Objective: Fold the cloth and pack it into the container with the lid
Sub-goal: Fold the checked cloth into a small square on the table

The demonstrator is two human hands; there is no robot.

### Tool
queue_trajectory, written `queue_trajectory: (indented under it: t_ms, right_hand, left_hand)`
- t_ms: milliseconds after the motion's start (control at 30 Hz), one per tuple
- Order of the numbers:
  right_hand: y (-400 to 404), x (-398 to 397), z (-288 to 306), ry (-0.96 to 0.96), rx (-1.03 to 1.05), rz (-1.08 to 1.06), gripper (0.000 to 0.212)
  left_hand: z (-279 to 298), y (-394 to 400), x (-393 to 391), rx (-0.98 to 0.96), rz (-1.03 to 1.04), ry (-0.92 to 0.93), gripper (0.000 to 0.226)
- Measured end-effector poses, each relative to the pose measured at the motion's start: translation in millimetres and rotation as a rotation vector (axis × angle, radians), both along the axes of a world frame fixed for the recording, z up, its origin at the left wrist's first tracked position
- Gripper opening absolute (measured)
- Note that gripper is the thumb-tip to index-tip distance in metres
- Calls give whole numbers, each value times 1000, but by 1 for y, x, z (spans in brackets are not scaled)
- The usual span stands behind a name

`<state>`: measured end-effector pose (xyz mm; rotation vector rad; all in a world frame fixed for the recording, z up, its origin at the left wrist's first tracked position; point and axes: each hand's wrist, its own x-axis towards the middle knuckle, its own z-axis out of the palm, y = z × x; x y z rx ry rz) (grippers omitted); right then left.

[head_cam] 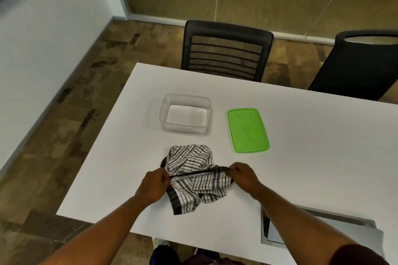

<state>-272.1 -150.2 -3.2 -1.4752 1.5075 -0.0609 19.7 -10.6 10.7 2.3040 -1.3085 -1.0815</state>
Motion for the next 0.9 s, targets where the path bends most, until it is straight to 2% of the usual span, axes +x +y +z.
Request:
queue_trajectory:
  t_ms: [100,200,333,433,600,733,900]
  right_hand:
    - [-10,-2,16,-198,154,-174,29]
    - [-19,-6,31,-279,150,-214,38]
    - [-30,-8,50,-397,166,-296,30]
    - [-35,-6,62,-520,171,-330,19]
    - [-42,9,81,-784,139,-502,40]
    - [-47,18,98,-865,60,-525,34]
    - [-54,22,122,-848,-68,-580,27]
  left_hand:
    - [12,-9,11,-105,84,57,14]
    - [19,-19,22,-153,134,59,18]
    - [32,-29,41,-190,160,77,13]
    - [41,-35,54,-185,108,24,28]
    - [59,-45,71,-294,108,-33,35]
    - [75,-49,87,-381,56,-3,30]
    - [89,-55,119,-413,-66,68,31]
